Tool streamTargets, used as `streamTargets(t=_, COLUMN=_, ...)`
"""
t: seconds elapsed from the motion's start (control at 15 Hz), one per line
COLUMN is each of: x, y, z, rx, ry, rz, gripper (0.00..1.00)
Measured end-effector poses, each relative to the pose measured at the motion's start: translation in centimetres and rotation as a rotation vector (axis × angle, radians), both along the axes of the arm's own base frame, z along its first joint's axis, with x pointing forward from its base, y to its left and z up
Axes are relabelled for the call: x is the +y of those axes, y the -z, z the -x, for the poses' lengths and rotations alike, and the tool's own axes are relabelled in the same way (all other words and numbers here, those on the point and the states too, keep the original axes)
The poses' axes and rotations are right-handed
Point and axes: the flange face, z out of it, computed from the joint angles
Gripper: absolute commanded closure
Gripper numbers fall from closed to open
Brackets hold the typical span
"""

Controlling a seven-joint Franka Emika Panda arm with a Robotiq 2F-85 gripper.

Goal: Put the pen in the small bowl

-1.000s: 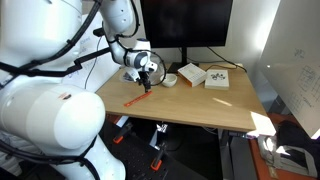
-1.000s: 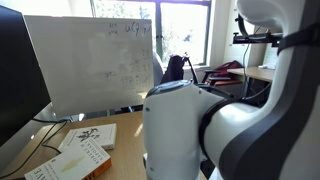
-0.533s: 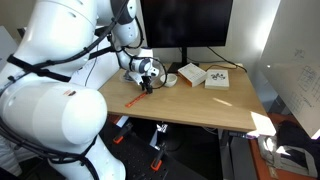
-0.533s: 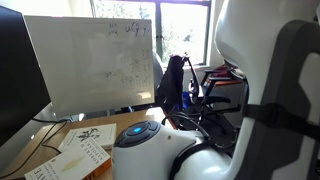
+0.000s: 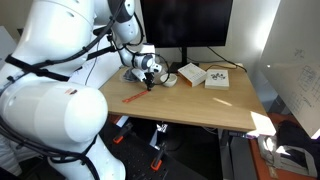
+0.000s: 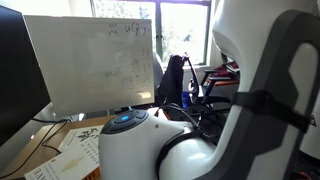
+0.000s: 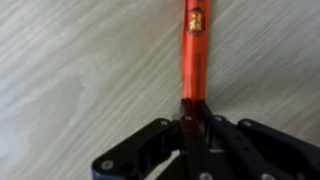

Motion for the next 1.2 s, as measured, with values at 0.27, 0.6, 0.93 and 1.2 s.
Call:
streamTargets(t=0.27, x=-0.2, y=-0.4, z=-0.2, rx=-0.005, ry=-0.014, rz=0.002, gripper=1.0)
streamTargets(t=0.6, x=-5.2, y=-4.1, z=-2.4, rx=-0.068, ry=0.004, rz=0.074, gripper=1.0)
streamTargets(t=0.93, x=-8.1, y=-12.1, z=-3.0, rx=-0.151, ry=0.044, rz=0.042, gripper=1.0)
streamTargets(t=1.2, x=-10.6, y=-17.1, z=-3.4, rx=-0.261, ry=0.099, rz=0.094, gripper=1.0)
